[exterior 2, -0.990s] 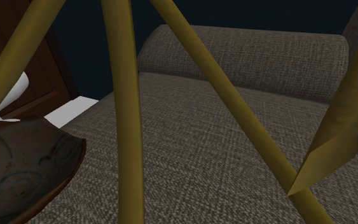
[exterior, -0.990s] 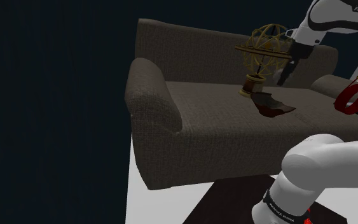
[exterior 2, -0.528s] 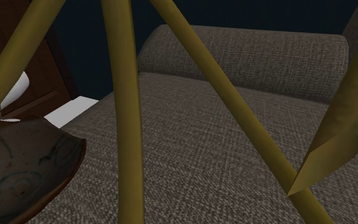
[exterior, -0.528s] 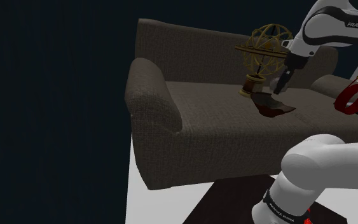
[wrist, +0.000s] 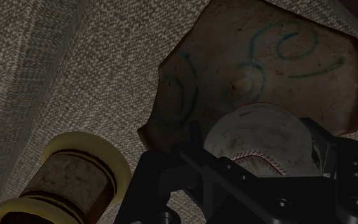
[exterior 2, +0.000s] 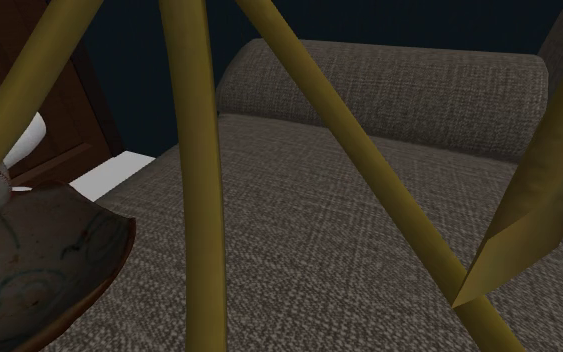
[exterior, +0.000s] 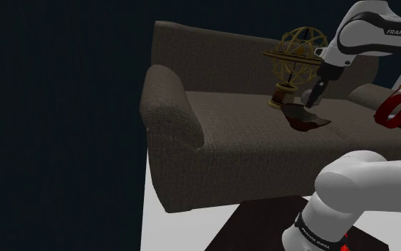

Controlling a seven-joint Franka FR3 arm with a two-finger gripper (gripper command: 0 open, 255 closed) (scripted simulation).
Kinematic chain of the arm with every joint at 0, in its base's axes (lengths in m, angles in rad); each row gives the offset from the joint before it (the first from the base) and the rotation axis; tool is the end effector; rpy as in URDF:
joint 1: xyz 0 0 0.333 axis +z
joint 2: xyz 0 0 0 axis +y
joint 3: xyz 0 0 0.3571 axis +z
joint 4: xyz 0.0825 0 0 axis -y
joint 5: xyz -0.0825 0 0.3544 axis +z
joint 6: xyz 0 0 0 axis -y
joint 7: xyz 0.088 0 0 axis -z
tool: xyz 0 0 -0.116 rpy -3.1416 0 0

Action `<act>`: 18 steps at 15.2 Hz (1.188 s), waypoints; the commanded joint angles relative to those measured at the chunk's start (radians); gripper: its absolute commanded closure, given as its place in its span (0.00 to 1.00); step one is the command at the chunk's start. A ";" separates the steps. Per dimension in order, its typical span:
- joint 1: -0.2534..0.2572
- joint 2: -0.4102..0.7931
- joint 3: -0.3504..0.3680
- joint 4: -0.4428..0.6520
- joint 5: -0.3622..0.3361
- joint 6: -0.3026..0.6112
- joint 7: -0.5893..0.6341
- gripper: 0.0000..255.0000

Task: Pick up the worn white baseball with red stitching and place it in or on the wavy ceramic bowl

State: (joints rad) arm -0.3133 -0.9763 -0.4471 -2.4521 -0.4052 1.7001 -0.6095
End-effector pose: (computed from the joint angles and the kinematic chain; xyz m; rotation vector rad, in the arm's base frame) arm 0.1079 -0.2387 0.5877 3.0068 0.0285 0.1814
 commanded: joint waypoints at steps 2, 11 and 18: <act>0.000 0.000 0.000 0.000 0.000 0.000 0.000 0.00; 0.011 0.018 0.043 0.130 0.036 -0.115 -0.010 0.00; 0.011 0.018 0.043 0.130 0.036 -0.115 -0.010 0.00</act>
